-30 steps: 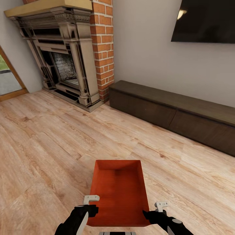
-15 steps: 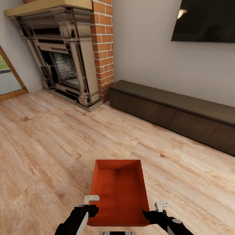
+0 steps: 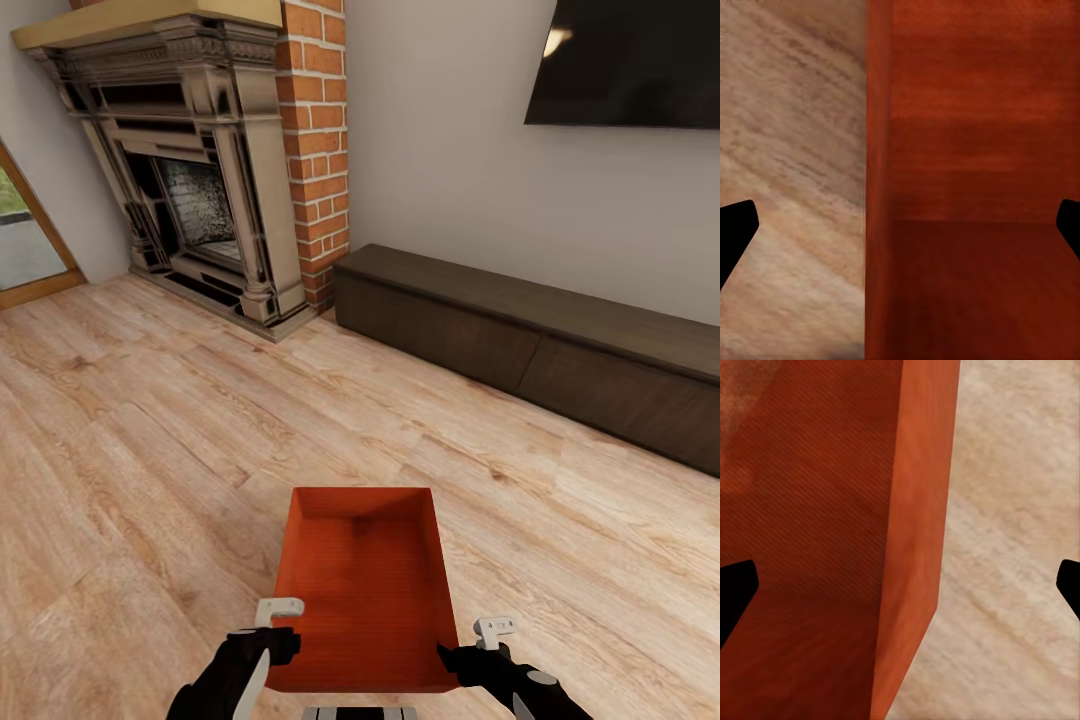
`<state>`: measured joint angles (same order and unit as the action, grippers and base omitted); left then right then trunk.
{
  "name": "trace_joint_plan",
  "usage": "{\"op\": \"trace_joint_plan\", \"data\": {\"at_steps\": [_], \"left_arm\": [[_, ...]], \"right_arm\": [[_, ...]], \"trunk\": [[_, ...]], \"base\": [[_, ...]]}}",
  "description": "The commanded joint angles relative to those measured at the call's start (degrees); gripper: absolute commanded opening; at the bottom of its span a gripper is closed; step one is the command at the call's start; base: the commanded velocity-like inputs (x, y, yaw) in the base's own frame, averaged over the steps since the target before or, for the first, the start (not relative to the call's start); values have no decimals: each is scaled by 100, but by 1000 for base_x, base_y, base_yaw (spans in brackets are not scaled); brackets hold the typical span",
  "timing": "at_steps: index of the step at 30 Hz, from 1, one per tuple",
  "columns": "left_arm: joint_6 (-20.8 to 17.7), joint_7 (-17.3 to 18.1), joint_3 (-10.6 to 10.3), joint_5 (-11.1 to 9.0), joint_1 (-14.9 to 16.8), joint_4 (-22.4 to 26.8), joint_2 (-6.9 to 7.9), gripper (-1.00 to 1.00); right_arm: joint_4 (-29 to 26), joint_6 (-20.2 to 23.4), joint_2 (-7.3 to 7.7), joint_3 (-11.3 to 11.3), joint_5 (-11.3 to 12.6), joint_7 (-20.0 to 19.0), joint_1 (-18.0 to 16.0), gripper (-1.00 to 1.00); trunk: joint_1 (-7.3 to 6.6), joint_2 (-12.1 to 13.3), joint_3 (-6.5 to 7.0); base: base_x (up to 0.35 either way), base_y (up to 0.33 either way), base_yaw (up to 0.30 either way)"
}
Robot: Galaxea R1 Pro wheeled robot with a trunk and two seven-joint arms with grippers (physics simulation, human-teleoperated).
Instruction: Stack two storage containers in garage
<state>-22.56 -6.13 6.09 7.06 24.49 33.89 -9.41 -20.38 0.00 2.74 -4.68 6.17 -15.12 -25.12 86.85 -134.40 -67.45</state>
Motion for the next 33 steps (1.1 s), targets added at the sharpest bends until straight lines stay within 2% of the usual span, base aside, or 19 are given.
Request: {"op": "trace_joint_plan", "data": {"at_steps": [1, 33], "left_arm": [[-29, 15, 33, 59, 2, 11, -3, 100], [-92, 41, 33, 76, 0, -39, 11, 100]], "right_arm": [[-1, 0, 7, -45, 60, 0, -2, 100], [-1, 0, 7, -45, 60, 0, -2, 100]], "trunk": [[-1, -2, -4], [-1, -2, -4]], "base": [[0, 0, 0], [0, 0, 0]]}}
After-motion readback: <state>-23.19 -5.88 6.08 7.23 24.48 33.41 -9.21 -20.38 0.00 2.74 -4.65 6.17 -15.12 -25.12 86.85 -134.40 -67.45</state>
